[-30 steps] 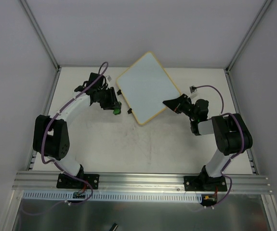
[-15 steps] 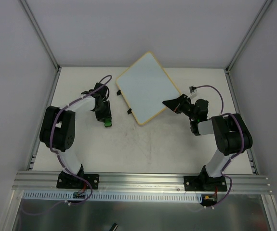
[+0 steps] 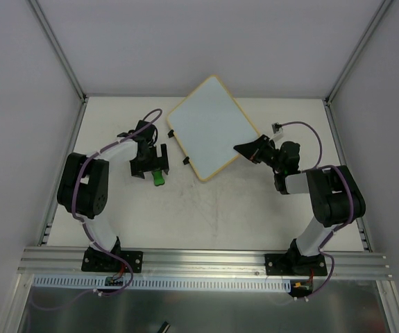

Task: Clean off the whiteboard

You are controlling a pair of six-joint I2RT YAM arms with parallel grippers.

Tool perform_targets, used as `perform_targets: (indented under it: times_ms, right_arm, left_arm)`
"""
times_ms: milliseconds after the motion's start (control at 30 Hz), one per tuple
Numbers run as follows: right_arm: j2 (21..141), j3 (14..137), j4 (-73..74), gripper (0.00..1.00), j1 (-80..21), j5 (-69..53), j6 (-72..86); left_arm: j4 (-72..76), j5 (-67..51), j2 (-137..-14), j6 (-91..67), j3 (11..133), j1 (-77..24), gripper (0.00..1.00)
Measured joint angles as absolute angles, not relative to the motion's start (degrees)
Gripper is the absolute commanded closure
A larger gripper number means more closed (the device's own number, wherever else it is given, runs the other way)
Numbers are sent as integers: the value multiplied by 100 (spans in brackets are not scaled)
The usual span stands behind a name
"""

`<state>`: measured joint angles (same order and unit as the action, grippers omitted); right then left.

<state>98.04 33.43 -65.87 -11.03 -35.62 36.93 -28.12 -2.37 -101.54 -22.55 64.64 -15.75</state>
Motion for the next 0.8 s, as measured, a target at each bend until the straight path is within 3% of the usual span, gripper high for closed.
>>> perform_targets:
  times_ms: [567,667,800]
  right_arm:
    - [9592,3542,-5920,100,-1120,-3592,3444]
    - [9461,3625,-5588,85,-1153,-3575,3271]
    - [9227,3756,-5092,84,-1273,-3621,2917]
  left_arm:
    - [-1887,178,-8739,-2259,5271,-1575,1]
    - [-1780,220,-8562,-2259,5236,-1575,1]
    - [-1686,261,-8458,-2257,5223,-1575,1]
